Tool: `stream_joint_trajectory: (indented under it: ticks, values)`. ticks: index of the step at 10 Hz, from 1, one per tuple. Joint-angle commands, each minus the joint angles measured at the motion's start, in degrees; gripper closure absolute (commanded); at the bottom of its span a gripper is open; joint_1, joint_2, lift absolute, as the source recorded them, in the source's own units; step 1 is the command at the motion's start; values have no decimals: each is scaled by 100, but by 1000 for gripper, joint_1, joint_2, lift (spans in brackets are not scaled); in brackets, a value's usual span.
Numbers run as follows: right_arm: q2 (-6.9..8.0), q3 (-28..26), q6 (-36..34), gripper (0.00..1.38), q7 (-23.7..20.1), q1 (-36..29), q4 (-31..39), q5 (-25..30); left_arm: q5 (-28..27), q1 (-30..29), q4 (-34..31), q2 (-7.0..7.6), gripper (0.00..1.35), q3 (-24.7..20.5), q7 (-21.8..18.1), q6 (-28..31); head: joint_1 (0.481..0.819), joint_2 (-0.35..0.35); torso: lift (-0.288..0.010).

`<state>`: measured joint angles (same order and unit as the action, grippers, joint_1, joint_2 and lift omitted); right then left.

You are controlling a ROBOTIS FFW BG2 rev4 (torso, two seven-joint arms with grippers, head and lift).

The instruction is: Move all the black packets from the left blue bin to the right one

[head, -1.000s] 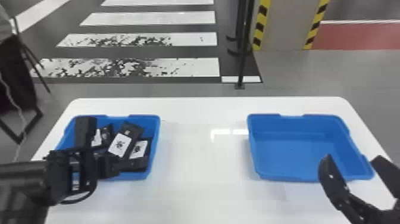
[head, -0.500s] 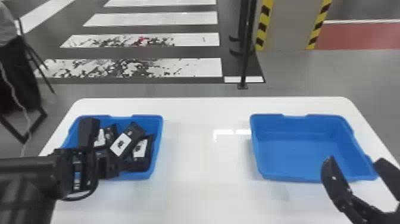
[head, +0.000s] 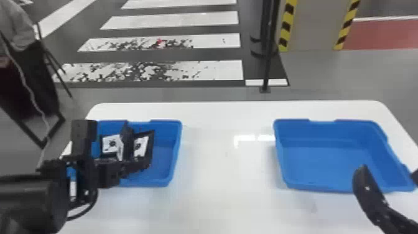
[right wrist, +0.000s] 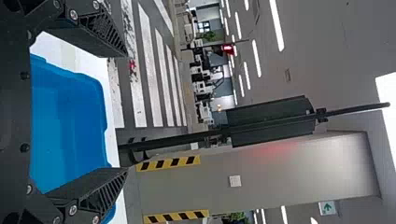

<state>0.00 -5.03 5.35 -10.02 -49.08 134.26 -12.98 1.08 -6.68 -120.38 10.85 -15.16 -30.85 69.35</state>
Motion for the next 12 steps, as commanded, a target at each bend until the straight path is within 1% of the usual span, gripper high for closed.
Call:
stream_joint_trajectory:
  ticks: [1, 2, 3, 4, 6, 8, 10, 12]
  values:
    - [5, 11, 0, 159, -9, 0, 38, -61, 178, -513, -1061, -30, 1204, -50, 0, 11, 695, 113, -140]
    - [5, 91, -42, 157, -44, 42, 38, -244, 258, -710, -1440, -48, 1204, -4, -9, -3, 695, 107, -140]
    - [5, 137, -239, 157, -185, 127, 80, -404, 326, -822, -1665, -57, 1204, 110, -18, -87, 695, 90, -140]
    - [-53, 228, -717, 157, -440, 281, 179, -724, 395, -878, -1778, -57, 1204, 327, -35, -242, 695, 78, -140]
    - [-185, 400, -1547, 157, -932, 675, 362, -975, 589, -836, -1834, -92, 1204, 910, -62, -453, 695, 66, -140]
    - [-202, 423, -2222, 159, -1275, 1013, 418, -998, 680, -752, -1834, -189, 1204, 1333, -62, -495, 695, 41, -140]
    - [-246, 446, -2559, 157, -1380, 1322, 362, -1021, 886, -611, -1834, -180, 1204, 1744, -62, -537, 695, 13, -140]
    - [-272, 548, -2700, 159, -1380, 1716, 38, -1135, 1035, -527, -1834, -136, 1204, 1973, -70, -523, 695, -35, -140]
